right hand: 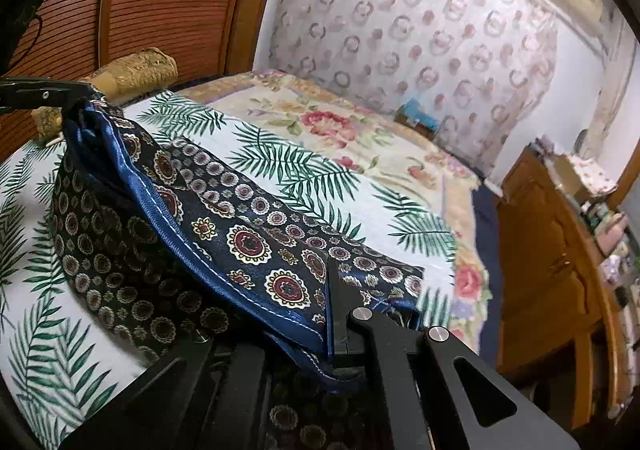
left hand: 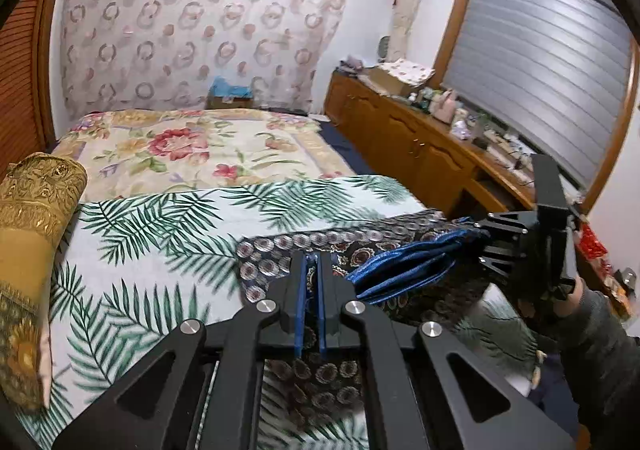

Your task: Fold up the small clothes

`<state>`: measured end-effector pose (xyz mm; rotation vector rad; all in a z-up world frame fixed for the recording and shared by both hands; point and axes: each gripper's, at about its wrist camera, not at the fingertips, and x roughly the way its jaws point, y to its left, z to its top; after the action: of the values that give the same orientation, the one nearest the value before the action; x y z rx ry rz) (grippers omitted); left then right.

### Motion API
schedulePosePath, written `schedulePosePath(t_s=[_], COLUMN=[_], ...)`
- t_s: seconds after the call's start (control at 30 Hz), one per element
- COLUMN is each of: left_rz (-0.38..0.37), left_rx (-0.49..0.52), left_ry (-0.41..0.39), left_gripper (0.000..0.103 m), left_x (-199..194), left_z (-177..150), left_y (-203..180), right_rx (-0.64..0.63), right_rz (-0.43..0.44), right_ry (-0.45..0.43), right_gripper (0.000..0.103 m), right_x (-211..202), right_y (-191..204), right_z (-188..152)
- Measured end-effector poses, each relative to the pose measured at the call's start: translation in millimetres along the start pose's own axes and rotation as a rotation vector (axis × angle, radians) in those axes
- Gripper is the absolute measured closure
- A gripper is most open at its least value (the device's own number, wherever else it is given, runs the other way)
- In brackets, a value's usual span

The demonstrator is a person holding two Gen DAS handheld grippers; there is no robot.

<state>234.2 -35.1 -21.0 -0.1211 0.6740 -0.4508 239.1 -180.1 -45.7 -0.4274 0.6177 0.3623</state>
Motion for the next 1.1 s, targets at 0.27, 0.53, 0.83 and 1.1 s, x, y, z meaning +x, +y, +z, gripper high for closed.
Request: schedulePosePath(t_s=[0.27,0.53,0.83,1.1], left_rz=[0.04,0.03,-0.014,0.037], left_rx=[-0.016,-0.014,-0.02,-0.021], left_ry=[0.051,0.046,0.096,0.175], left_gripper=[0.093,0.058,0.028,0.028], left_x=[25,15,24,55], left_z=[-2,1,-8,-25], left_y=[18,22,26,31], right_rx=[0.076,0.147,0.162,0.259], right_rz=[0.084,0.129,0.124,0.06], right_ry=[0.012,0.034,0.046,-0.042], right_gripper=[0.1,0.1,0.09,0.053], right_x=[11,20,26,7], right_y=[-19,-33,-38,-62], right_z=[2,3,11,20])
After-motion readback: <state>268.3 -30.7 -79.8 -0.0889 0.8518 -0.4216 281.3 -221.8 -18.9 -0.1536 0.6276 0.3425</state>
